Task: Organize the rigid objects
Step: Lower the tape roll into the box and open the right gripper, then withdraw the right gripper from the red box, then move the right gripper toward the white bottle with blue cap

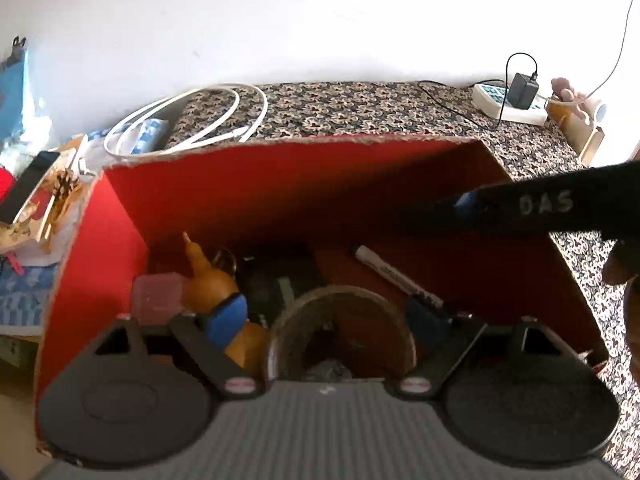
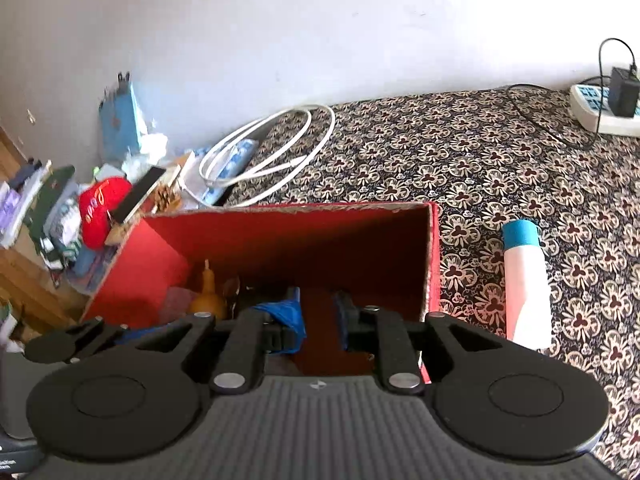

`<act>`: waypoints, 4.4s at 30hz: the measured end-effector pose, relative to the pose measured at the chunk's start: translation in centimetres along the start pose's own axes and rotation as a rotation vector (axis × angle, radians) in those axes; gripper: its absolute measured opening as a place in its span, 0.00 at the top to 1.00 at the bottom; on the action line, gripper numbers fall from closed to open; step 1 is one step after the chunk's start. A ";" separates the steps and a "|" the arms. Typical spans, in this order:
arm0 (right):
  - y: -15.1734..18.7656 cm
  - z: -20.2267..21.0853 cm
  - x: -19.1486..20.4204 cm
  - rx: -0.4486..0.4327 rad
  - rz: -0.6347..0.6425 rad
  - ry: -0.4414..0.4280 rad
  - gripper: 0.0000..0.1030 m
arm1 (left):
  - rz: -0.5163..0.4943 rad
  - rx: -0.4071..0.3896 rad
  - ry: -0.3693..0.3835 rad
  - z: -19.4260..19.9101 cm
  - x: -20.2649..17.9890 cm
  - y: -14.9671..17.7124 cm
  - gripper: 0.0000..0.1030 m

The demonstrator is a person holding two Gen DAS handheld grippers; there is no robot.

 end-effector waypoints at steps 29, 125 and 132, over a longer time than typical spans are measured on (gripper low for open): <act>3.1 7.9 -1.8 -0.112 -0.071 -0.092 0.95 | -0.036 -0.014 -0.173 5.1 -3.6 -0.7 0.15; 14.8 13.7 -16.1 0.129 -0.340 -0.048 0.91 | -0.095 0.241 -0.254 1.4 -19.9 8.7 0.15; 14.9 14.5 -17.5 0.108 -0.378 -0.029 0.91 | -0.128 0.229 -0.229 0.9 -21.9 8.2 0.15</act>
Point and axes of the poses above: each gripper's, at about its wrist camera, not at the fingertips, and z roughly against the way its jaws point, x to its left, y to its underside, the point moved 8 cm from there along -z, roughly the way its jaws point, and after that the axes turned 3 degrees about -y, right-handed, at the moved point
